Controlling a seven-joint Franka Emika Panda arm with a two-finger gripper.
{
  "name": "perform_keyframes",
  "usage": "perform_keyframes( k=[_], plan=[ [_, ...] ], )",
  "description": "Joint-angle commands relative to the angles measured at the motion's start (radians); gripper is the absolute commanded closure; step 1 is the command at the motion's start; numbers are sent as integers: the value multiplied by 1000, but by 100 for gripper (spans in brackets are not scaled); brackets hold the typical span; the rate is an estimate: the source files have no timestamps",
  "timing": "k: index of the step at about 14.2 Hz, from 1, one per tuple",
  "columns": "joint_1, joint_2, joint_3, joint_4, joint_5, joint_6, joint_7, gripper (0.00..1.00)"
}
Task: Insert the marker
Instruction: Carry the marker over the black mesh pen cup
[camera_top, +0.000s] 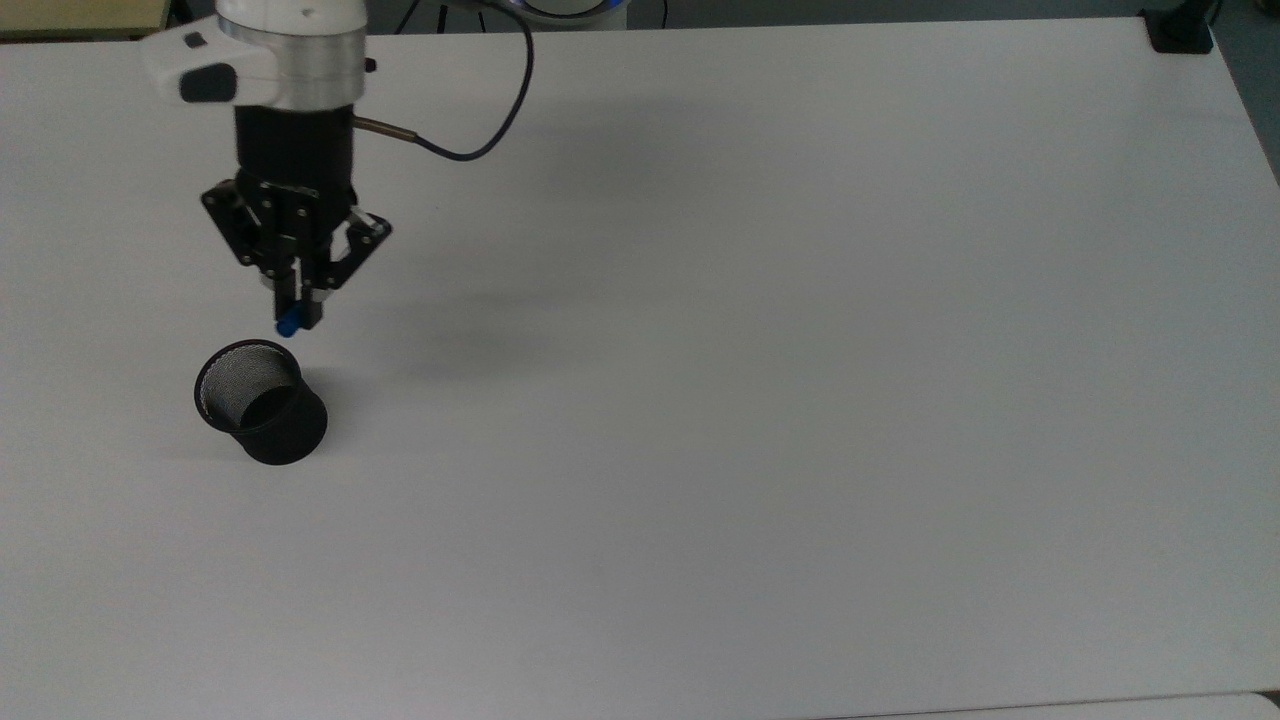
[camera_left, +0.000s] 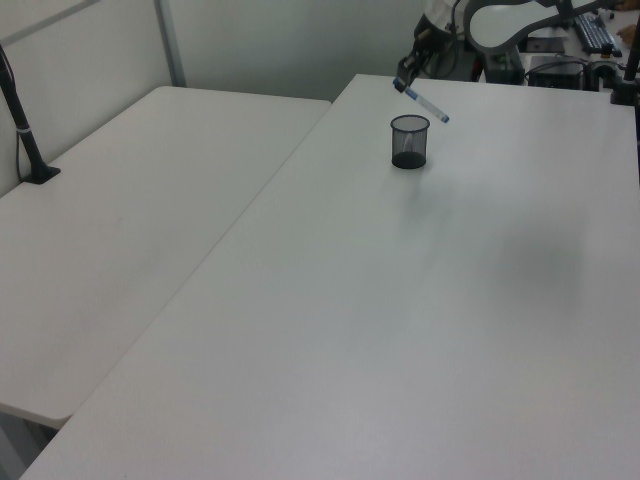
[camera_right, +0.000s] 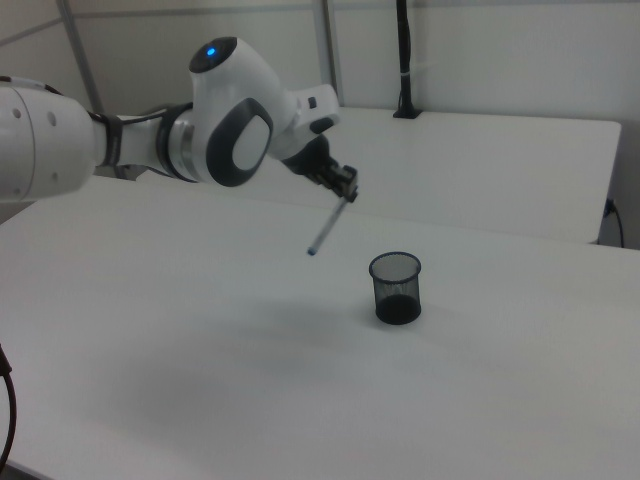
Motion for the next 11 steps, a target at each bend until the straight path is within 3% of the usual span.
perform_keyframes(
  k=[1,7,11],
  plan=[
    [-56,45,2,-23,6,227,-28,100],
    [-115,180,1,75,38,405,-30,100],
    [-124,254,1,88,38,540,-33,100]
  ],
)
